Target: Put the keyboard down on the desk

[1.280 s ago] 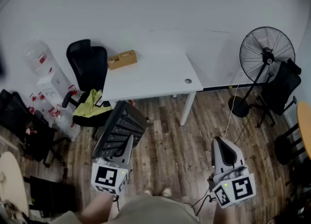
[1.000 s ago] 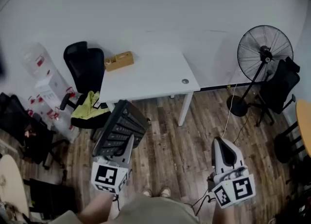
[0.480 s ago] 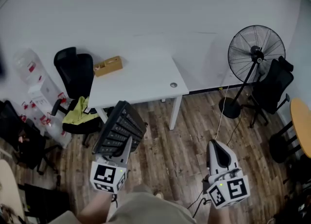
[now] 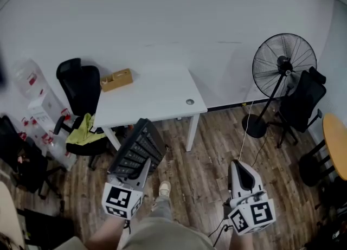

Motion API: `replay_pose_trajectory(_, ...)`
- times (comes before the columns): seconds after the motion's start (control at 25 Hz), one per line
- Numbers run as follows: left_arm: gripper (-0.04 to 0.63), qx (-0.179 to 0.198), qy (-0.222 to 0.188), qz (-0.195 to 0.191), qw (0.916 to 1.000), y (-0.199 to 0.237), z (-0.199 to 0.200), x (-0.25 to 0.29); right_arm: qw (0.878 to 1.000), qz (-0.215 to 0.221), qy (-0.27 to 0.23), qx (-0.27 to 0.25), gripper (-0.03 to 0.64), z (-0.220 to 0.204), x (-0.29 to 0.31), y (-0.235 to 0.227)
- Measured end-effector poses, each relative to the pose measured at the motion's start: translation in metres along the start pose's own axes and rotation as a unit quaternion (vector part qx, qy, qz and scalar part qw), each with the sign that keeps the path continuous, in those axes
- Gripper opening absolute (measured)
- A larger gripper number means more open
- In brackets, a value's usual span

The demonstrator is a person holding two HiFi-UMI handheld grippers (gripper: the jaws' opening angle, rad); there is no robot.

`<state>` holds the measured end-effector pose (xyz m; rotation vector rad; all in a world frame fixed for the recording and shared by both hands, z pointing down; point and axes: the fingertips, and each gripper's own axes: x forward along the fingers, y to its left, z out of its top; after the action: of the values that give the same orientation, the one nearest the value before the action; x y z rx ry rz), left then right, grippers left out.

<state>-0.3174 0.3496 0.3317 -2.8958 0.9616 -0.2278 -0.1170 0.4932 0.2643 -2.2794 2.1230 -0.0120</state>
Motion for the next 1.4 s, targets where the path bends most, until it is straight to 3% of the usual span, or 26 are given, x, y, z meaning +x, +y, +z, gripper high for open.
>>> replay_pose_trajectory(0.4, 0.087, -0.014, 0.018, -0.01, 0.9997, 0.038, -0.023, 0.069, 1.0, 0.001, 0.017, -0.006, 0.025, -0.019, 0.076, -0.02)
replay_pose_trajectory(0.64, 0.087, -0.032, 0.026, -0.03, 0.9987, 0.086, -0.022, 0.147, 0.999, -0.008, 0.035, -0.006, 0.025, -0.023, 0.161, -0.042)
replay_pose_trajectory(1.08, 0.087, -0.026, 0.029, -0.068, 0.9969, 0.173, -0.009, 0.287, 0.998, -0.033, 0.053, -0.015, 0.025, -0.029, 0.31, -0.079)
replay_pose_trajectory(1.4, 0.087, -0.043, 0.031, -0.106, 0.9929, 0.208, -0.005, 0.37, 0.994, -0.076, 0.075, -0.03, 0.025, -0.038, 0.376, -0.117)
